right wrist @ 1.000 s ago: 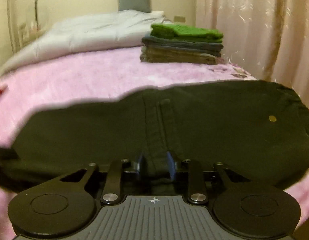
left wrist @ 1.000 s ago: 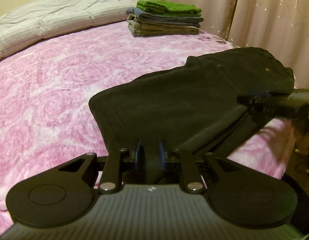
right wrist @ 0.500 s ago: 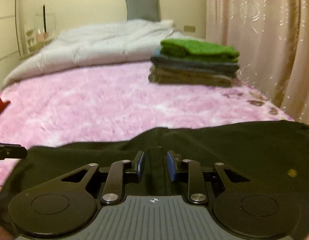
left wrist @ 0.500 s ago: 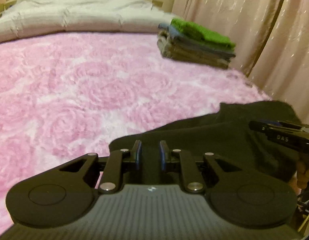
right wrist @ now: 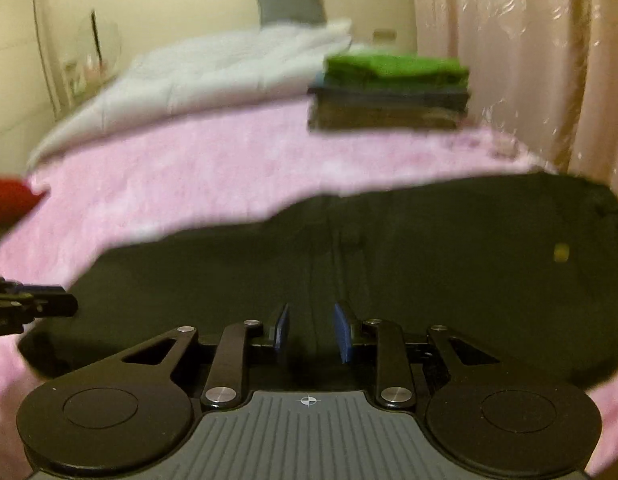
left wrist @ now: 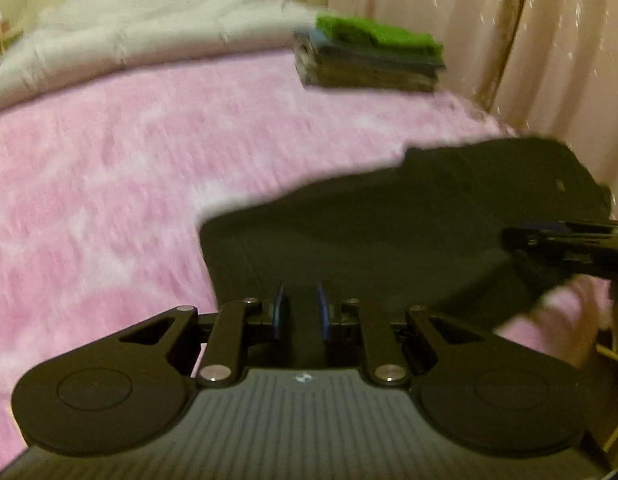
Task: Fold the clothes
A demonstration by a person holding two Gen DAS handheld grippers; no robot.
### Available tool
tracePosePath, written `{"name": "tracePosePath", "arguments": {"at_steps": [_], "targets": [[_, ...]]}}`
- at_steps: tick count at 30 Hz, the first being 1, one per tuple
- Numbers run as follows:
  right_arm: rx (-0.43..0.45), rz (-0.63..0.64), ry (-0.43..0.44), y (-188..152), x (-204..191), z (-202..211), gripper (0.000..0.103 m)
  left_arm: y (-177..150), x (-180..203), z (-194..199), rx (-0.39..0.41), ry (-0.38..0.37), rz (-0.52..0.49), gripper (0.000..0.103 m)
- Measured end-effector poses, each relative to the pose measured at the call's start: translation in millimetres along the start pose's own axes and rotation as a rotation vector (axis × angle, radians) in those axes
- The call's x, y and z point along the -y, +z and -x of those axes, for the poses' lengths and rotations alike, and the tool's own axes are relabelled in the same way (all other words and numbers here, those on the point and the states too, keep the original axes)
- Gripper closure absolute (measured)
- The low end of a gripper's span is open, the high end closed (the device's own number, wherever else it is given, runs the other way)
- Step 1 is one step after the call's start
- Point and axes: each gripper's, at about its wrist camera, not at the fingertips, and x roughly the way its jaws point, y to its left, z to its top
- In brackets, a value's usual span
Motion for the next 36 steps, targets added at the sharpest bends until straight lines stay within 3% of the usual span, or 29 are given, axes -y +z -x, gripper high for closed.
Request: {"name": "tracePosePath", "arguments": {"at_steps": [5,6,7,8,11,14,19,27,36], "targets": [[-0.039,-0.012,-0.03,6.1,-1.1,4.8,0.073,5.0,14.7,12.5,-0.016,0.077,0.042,0.091],[-0.043,-0.026,-0.03,7.7,-0.1,10.4,0.058,6.6,17.2,17.9,-0.017,0.089,0.047,0.091],[-0.034,-0.036,-0.033,6.6,1.6,17.4,0.03,7.1,21.0,24.2,-0.016,0.102,0.048,0.091],[-0.023,-0.045,-0.037,4.6,3.5,25.3,0.025,6.1,24.4,30.2,-0.02,0.11,0.049,0.088],[-0.02,-0.077,-0.046,-2.6,8.9,44.8,0.025,1.4,34.7,42.9,-0.045,0.118,0.053,0.08],[-0.046,-0.118,-0.062,-9.0,13.6,59.3,0.025,-6.1,47.8,53.1,-0.075,0.139,0.038,0.064],[-0.08,-0.154,-0.098,-16.1,19.0,81.3,0.024,-17.0,68.3,74.3,-0.077,0.166,0.01,0.061],[-0.063,-0.177,-0.114,-26.8,21.5,113.2,0.022,-20.8,86.1,95.2,-0.052,0.179,-0.023,0.056],[-0.06,-0.194,-0.133,-31.6,27.7,121.3,0.021,-22.5,92.3,98.5,-0.045,0.169,-0.033,0.053]]}}
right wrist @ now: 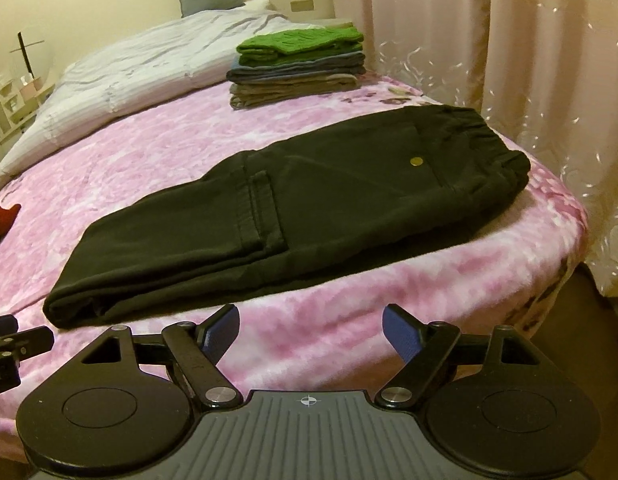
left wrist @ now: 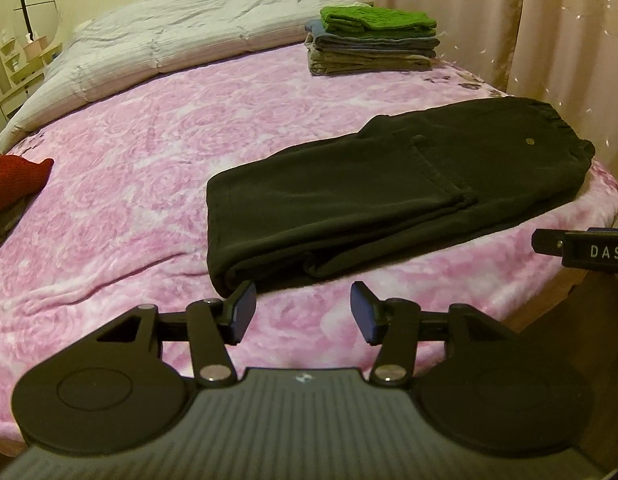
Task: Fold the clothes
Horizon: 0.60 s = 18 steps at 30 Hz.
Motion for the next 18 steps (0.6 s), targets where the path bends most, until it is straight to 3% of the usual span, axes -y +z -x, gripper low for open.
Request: {"name": "tracePosePath", "arguments": {"at_steps": [11,18], "targets": [[-0.018,-0.103,0.018,-2.0,31.6,-18.7,0.021,-0.5,-8.5,-18.1,-0.008,-0.041,0.032,0.053],[0.09,-0.478,0.176,12.9,112.4,-28.4,0.022,11.5,-25.1,-30.5,0.06,-0.055,0.078,0.058]]}}
